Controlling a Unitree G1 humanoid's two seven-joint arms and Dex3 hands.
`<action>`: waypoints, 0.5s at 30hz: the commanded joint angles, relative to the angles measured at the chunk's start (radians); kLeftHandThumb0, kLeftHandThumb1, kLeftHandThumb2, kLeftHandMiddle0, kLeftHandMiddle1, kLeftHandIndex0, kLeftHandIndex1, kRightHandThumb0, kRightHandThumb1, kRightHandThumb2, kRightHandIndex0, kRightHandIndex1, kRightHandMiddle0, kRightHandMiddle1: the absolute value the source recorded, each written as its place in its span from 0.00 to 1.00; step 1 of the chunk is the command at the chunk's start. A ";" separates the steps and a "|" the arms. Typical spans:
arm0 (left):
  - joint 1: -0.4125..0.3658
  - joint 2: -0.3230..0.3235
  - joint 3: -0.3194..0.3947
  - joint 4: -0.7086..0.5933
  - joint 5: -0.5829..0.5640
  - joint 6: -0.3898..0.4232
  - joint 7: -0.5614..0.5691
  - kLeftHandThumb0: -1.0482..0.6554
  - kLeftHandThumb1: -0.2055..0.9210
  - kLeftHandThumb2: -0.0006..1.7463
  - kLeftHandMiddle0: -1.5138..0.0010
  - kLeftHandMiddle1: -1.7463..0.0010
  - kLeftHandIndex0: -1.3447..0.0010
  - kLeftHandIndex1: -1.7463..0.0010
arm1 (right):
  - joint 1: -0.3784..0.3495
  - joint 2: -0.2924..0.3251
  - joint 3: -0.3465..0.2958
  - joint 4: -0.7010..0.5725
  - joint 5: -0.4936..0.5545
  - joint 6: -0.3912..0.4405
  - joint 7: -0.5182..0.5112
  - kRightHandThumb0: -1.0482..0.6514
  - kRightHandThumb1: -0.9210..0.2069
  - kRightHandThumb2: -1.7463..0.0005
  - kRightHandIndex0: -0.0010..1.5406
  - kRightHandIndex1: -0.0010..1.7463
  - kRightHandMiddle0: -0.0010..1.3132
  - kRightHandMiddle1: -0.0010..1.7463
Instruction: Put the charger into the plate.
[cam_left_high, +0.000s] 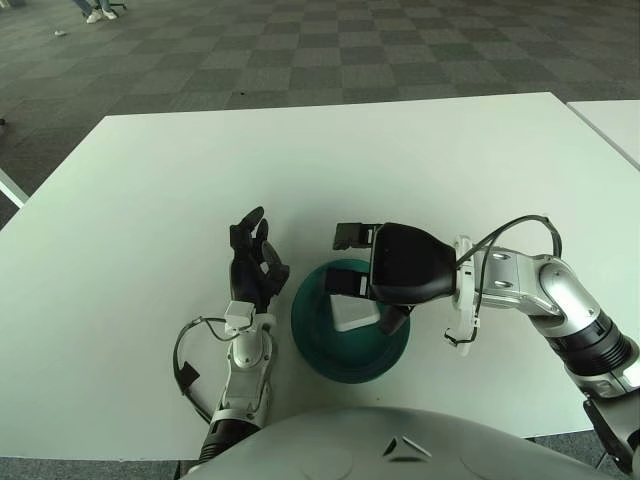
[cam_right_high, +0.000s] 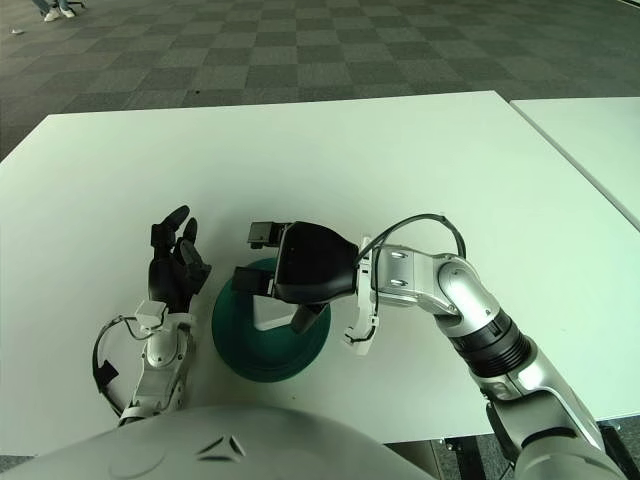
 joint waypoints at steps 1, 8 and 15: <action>0.092 -0.170 -0.038 0.080 -0.038 0.024 0.038 0.17 1.00 0.57 0.77 0.97 1.00 0.52 | -0.028 -0.006 0.009 0.022 -0.015 -0.022 0.004 0.01 0.00 0.44 0.10 0.06 0.00 0.21; 0.075 -0.198 -0.026 0.103 -0.055 0.006 0.097 0.20 1.00 0.60 0.74 0.97 1.00 0.50 | 0.003 0.003 0.008 0.043 -0.033 -0.045 -0.040 0.00 0.00 0.43 0.02 0.01 0.00 0.03; 0.054 -0.181 -0.035 0.143 -0.037 -0.043 0.109 0.22 1.00 0.60 0.73 0.96 1.00 0.48 | 0.013 0.011 0.007 0.047 -0.017 -0.040 -0.038 0.00 0.00 0.43 0.00 0.00 0.00 0.00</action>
